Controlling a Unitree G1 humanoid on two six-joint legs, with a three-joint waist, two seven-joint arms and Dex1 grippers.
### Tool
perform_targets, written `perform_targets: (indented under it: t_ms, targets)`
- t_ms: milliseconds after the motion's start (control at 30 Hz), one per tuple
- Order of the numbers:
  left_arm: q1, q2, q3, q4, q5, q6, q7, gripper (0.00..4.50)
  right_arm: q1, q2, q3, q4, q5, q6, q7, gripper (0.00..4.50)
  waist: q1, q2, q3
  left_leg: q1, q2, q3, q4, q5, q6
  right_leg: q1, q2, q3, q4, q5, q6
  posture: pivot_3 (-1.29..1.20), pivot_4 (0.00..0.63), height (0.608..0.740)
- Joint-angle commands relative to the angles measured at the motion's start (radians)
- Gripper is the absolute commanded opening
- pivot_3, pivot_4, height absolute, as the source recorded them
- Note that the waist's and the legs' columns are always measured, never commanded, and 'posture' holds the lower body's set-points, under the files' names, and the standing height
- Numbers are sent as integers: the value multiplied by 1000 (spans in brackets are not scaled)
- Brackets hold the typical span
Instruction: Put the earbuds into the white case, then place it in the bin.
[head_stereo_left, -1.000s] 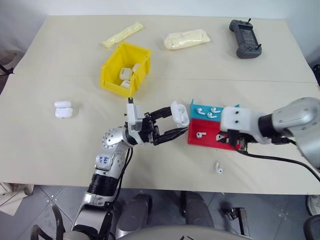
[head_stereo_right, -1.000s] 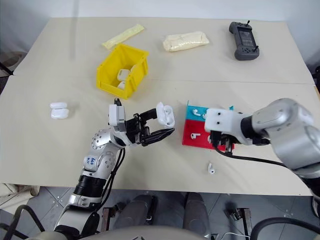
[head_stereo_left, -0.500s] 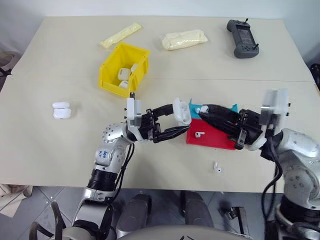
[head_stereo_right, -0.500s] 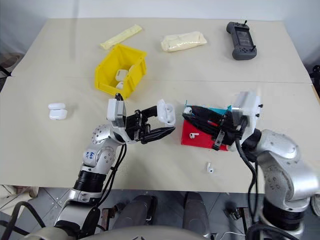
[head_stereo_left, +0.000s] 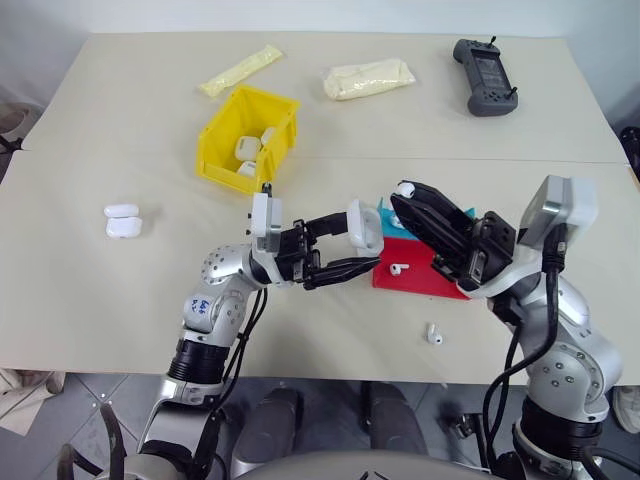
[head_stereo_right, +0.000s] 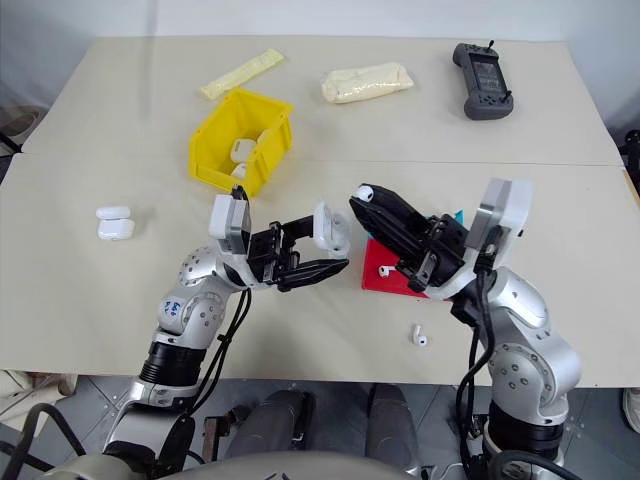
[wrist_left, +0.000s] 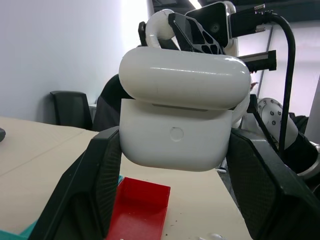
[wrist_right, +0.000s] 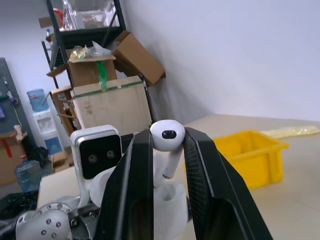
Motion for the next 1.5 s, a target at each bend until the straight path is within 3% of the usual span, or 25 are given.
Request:
perform_targets:
  t_ms: [33,700,967,1500]
  targets:
    - [-2,-2,-2,-48,-26,8,1,2771,-16,7,29,2,9,-46,-14,485,0,0,0,0,0,0,0,0,0,0,0,0,0,0,0,0,150,740]
    - [-3,-4,1,-80,-24,17,24,2771,49,-38,134,93,-3,-131,36,485,0,0,0,0,0,0,0,0,0,0,0,0,-1,0,0,0,150,740]
    - [-8,-9,0,-71,-19,4,22,2771,12,-121,164,141,-77,-164,96,485,0,0,0,0,0,0,0,0,0,0,0,0,-2,0,0,0,150,740]
    - [-32,-31,-14,-24,-7,-31,-20,2771,-35,-157,186,196,-85,-161,116,485,1,0,0,0,0,0,0,0,0,0,0,0,-4,0,0,0,150,740]
